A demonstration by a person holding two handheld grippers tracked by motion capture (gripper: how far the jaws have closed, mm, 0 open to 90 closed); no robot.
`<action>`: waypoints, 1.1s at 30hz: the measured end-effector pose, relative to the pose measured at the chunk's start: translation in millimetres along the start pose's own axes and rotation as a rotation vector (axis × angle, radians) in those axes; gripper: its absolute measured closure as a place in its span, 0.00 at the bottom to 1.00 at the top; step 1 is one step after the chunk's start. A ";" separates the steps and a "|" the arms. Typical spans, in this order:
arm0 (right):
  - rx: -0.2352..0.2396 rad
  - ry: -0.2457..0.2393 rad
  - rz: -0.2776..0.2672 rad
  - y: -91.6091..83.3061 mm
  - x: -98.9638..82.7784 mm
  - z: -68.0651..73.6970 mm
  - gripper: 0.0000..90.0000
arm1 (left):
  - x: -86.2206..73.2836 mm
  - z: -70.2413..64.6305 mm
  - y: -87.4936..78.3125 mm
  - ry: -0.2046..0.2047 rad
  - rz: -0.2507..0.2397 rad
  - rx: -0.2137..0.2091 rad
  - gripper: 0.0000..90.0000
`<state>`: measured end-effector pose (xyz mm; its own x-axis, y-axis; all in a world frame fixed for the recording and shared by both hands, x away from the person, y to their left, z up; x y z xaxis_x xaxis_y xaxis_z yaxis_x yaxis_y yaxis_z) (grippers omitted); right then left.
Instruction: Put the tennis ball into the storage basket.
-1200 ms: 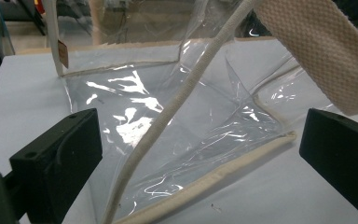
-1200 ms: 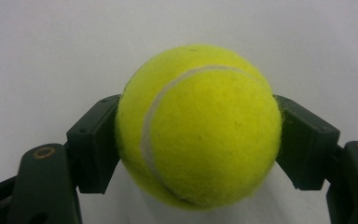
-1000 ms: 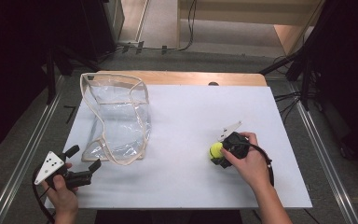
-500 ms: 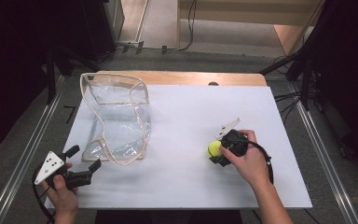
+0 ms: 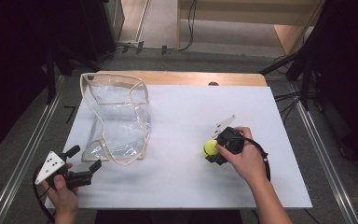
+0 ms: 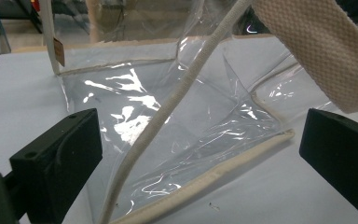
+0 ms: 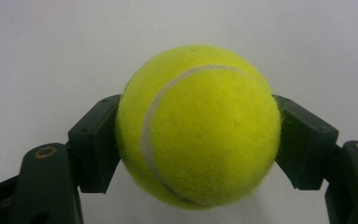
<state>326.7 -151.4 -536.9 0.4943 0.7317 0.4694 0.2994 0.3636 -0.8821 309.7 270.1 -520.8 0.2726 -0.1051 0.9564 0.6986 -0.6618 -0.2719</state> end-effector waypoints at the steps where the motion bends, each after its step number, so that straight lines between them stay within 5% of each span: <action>1: -0.001 -0.002 -0.003 0.0 1.2 0.3 0.26 | 0.0 0.0 0.0 0.000 0.000 0.000 0.00; 33: 0.049 -0.080 0.014 -1.3 38.9 13.3 0.26 | 0.2 0.4 -0.4 -0.002 0.000 -0.005 0.00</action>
<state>334.7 -115.8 -518.1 0.4308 0.7798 0.4543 0.2516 0.3796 -0.8903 309.7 270.7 -520.5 0.2738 -0.1033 0.9562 0.6957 -0.6652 -0.2711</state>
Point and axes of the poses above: each handheld gripper's, and its own axes: y roughly forward along the jaws, x roughly out of its top, z roughly to its left, the point moved 9 cm from there along y, roughly forward along the jaws, and after that the axes turned 7 degrees about -x, right-handed, at the moved point
